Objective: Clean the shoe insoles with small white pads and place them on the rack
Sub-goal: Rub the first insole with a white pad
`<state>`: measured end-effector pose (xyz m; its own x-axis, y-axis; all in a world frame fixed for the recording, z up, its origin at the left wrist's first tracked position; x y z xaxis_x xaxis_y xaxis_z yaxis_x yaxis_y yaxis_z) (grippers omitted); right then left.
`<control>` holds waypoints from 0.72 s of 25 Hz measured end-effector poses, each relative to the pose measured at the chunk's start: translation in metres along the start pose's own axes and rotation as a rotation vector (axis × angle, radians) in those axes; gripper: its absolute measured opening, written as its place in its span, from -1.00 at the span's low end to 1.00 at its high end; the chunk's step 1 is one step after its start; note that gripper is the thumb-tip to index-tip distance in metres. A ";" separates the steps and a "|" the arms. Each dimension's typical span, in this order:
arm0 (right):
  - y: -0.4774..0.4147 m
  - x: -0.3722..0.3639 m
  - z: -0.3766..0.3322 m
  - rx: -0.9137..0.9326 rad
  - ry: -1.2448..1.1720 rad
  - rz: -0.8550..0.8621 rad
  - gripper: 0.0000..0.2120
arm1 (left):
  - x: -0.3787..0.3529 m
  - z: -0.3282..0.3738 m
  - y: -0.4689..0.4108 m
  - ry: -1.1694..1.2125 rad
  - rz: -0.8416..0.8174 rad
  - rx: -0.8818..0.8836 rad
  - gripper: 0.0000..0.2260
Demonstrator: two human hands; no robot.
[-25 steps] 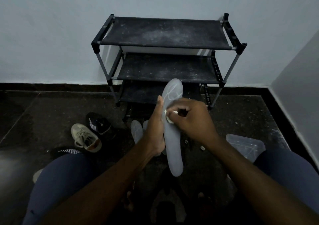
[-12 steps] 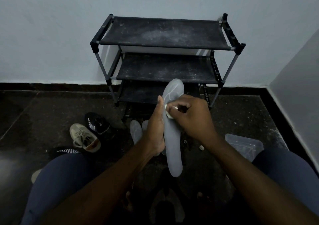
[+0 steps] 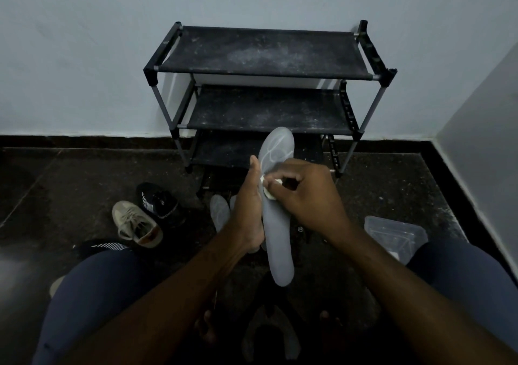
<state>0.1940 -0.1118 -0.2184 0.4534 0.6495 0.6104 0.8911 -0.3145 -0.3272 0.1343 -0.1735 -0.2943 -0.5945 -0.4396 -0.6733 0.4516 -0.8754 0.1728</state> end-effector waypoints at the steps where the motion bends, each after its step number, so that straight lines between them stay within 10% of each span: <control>1: 0.002 -0.002 0.001 -0.005 -0.002 -0.023 -0.92 | -0.001 0.002 0.000 0.007 -0.001 -0.008 -0.34; 18: -0.002 0.005 0.002 -0.014 -0.002 0.039 -0.92 | -0.002 -0.001 0.000 0.007 -0.017 -0.008 -0.36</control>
<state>0.1946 -0.1066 -0.2158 0.4878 0.6377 0.5962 0.8729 -0.3491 -0.3408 0.1357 -0.1724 -0.2939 -0.5975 -0.4231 -0.6811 0.4469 -0.8810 0.1553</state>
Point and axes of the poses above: each hand's wrist, its own y-axis away from the middle knuckle, its own x-axis out of the back of the hand, z = x × y, the point moved 8 cm from there along -y, towards the middle knuckle, and after that the axes turned 7 degrees about -z, right-handed, at the moved point
